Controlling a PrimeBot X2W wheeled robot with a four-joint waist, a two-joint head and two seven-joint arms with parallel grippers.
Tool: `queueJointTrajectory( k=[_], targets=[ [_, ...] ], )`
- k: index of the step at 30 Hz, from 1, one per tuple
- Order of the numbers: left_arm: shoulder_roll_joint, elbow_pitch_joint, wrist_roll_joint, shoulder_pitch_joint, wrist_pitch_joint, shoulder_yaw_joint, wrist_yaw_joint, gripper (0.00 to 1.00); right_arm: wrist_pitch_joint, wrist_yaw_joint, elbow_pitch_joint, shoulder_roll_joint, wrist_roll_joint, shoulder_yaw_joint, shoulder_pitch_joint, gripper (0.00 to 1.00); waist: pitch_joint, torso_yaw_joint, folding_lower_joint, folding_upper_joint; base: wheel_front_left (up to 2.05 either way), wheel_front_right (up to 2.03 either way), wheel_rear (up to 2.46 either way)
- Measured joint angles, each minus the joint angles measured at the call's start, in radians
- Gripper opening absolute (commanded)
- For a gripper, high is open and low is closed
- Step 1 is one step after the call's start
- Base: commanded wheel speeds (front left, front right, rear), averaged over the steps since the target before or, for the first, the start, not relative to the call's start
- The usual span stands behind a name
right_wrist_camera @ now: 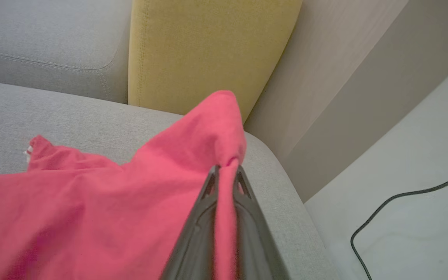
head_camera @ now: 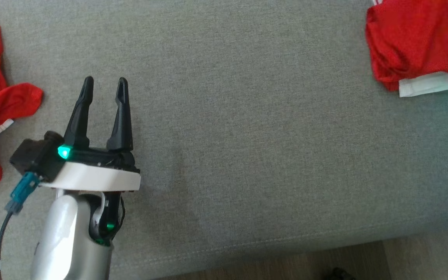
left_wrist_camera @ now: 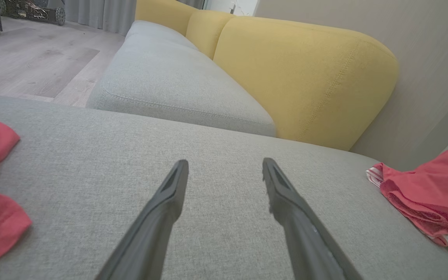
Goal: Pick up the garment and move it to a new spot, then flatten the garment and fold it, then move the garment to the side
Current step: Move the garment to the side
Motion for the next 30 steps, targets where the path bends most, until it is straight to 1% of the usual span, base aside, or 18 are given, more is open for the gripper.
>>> queueJointTrajectory(
  k=[4,5,7,10,13,16,17,21,27,30],
  targets=[
    [0.0,0.002,-0.001,-0.004,0.0,0.002,0.0,1.0,0.008,0.0,-0.029,0.057,-0.075,-0.063,0.004,0.0,0.001,0.002,-0.0001,0.0,0.0,0.0,0.0],
    [0.0,0.003,-0.001,-0.004,0.0,0.003,0.0,1.0,0.016,0.0,-0.038,0.079,-0.08,-0.084,0.006,0.38,-0.001,0.002,-0.0001,0.0,0.0,0.0,0.0],
    [0.0,0.004,-0.001,-0.004,0.0,0.004,0.0,1.0,0.029,0.0,-0.049,0.1,-0.073,-0.105,0.008,1.0,-0.004,0.003,-0.0001,0.0,0.0,0.0,0.0],
    [0.0,0.01,-0.002,-0.004,0.0,0.005,0.0,1.0,0.03,0.0,-0.062,0.116,-0.058,-0.109,0.01,1.0,-0.008,0.003,-0.0001,0.0,0.0,0.0,0.0],
    [0.0,0.018,-0.012,-0.004,0.0,0.007,0.0,1.0,0.024,0.0,-0.111,0.127,-0.026,-0.082,0.019,1.0,-0.028,0.009,-0.0001,0.0,0.0,0.0,0.0],
    [0.0,0.021,-0.031,-0.004,0.0,0.007,0.001,1.0,0.011,0.0,-0.153,0.136,0.005,-0.037,0.03,1.0,-0.051,0.018,-0.0001,0.0,0.0,0.0,0.0],
    [0.0,0.021,-0.031,-0.004,0.0,0.007,0.001,1.0,0.011,0.0,-0.153,0.136,0.005,-0.037,0.03,1.0,-0.051,0.018,-0.0001,0.0,0.0,0.0,0.0],
    [0.0,0.029,-0.043,-0.002,0.0,0.006,0.008,1.0,-0.003,0.0,-0.227,0.165,0.061,0.052,0.043,1.0,-0.093,0.036,-0.0001,0.0,0.0,0.0,0.0],
    [-0.001,0.03,-0.064,0.028,0.0,0.01,0.029,1.0,-0.024,0.0,-0.327,0.219,0.163,0.145,0.156,1.0,-0.172,0.073,-0.0002,0.0,0.0,0.0,0.0],
    [0.0,0.03,-0.067,0.05,0.0,0.019,0.029,1.0,-0.04,0.0,-0.36,0.257,0.207,0.174,0.222,1.0,-0.211,0.094,-0.0002,0.0,0.0,0.0,0.0]
  ],
)
